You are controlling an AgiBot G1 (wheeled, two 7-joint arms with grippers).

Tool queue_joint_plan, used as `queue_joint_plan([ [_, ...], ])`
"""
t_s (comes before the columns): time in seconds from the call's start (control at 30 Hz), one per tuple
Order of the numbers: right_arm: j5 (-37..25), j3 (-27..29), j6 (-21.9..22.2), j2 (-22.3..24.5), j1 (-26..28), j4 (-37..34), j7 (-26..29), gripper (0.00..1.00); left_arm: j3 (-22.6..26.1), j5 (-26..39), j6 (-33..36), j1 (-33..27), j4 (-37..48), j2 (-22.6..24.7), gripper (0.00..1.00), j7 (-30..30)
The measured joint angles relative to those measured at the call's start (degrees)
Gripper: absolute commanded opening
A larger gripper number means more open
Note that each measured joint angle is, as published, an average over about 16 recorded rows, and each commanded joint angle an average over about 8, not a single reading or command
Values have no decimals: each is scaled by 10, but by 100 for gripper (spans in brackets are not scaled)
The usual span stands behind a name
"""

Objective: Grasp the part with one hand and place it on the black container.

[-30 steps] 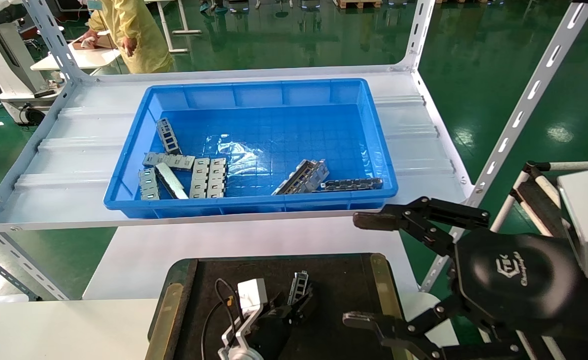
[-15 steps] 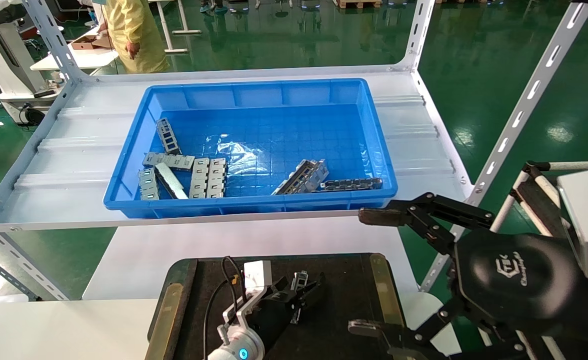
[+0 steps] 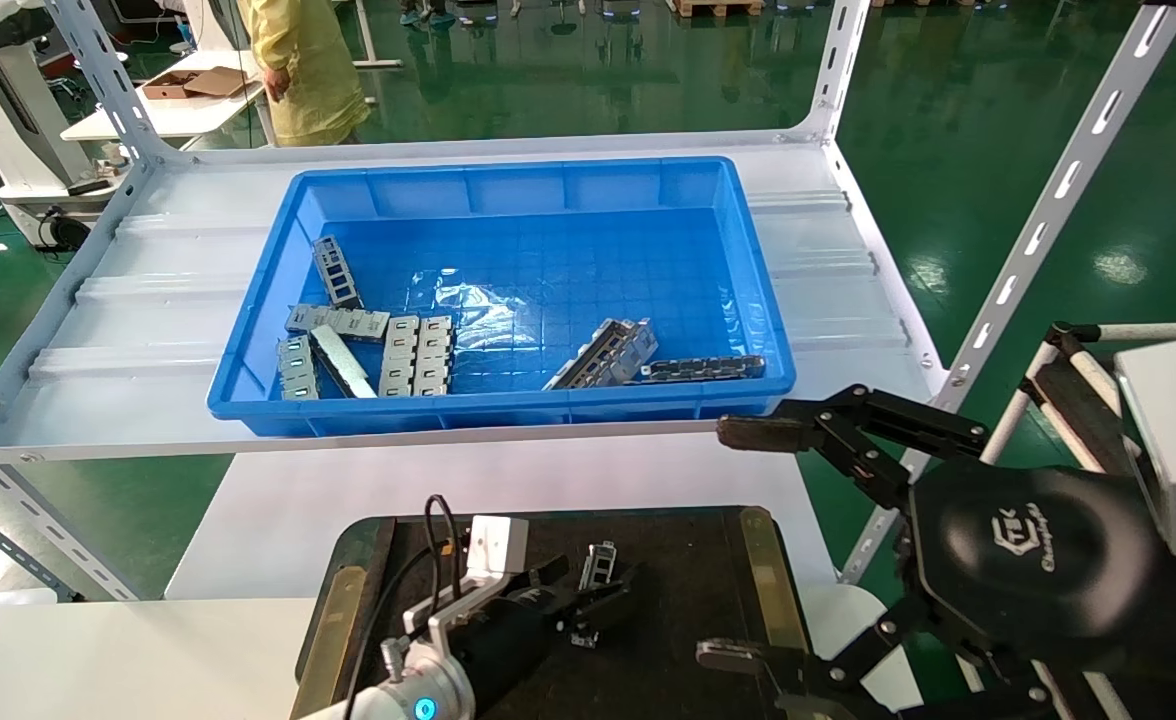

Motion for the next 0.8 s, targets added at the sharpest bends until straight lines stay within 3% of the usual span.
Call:
queue_joint_plan([
  [0.47, 0, 0, 0, 0, 0, 0, 0, 100, 65, 101, -16, -47, -118, -116, 100, -90],
  [0.8, 0, 0, 0, 0, 0, 0, 0, 100, 134, 207, -83, -85, -167, -183, 100, -178],
])
